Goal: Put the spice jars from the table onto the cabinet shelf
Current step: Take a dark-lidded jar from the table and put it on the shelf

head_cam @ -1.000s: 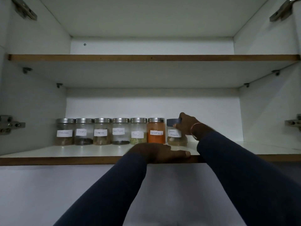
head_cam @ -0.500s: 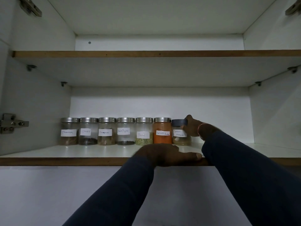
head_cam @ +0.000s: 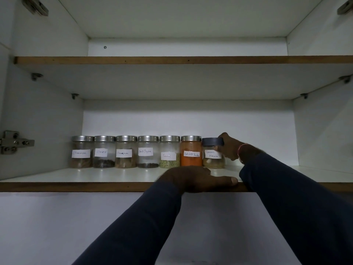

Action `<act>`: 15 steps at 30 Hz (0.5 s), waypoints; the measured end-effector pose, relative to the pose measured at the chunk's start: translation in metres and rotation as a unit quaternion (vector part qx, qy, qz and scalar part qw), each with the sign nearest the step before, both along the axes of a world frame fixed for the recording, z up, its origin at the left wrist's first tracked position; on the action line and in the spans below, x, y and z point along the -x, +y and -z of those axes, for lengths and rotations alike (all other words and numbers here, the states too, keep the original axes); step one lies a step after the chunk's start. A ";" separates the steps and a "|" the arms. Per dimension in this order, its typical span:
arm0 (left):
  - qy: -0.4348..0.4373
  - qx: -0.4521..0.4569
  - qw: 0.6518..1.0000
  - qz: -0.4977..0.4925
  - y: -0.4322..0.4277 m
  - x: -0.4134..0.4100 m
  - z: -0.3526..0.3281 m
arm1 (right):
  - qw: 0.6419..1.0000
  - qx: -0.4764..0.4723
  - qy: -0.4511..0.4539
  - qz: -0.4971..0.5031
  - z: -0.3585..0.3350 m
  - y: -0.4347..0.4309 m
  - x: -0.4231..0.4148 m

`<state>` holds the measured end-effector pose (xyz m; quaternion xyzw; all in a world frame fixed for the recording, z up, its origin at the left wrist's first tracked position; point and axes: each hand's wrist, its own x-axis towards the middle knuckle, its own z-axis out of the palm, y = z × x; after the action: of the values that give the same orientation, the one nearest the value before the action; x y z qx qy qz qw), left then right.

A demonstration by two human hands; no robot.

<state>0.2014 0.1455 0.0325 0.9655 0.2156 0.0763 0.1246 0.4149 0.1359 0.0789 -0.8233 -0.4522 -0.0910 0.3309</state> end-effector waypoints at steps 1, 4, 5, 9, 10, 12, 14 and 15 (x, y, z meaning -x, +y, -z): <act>0.001 0.000 1.000 -0.002 0.001 -0.001 0.000 | 1.000 0.001 0.001 -0.003 0.000 0.000 -0.001; -0.006 0.006 1.000 0.002 0.002 -0.001 0.000 | 1.000 0.006 0.016 -0.006 0.000 -0.001 -0.003; -0.009 0.007 1.000 0.005 0.002 -0.001 0.000 | 1.000 0.008 0.018 -0.005 0.000 -0.001 -0.003; -0.019 0.016 1.000 0.016 0.000 0.001 0.001 | 1.000 0.015 0.011 -0.004 0.001 -0.001 -0.003; -0.023 0.017 0.999 0.020 -0.001 0.000 0.000 | 1.000 0.013 0.010 -0.007 0.001 -0.001 -0.003; -0.027 0.017 0.999 0.029 -0.001 0.000 -0.001 | 1.000 0.011 0.009 -0.010 0.001 -0.001 -0.003; -0.027 0.019 0.999 0.031 0.000 -0.001 0.000 | 1.000 0.016 0.010 -0.010 0.001 0.000 -0.004; -0.029 0.015 0.999 0.027 0.002 -0.002 0.001 | 1.000 0.017 0.012 -0.009 0.001 0.000 -0.004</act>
<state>0.2032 0.1476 0.0318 0.9663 0.1872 0.0978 0.1471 0.4191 0.1359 0.0783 -0.8258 -0.4567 -0.0709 0.3231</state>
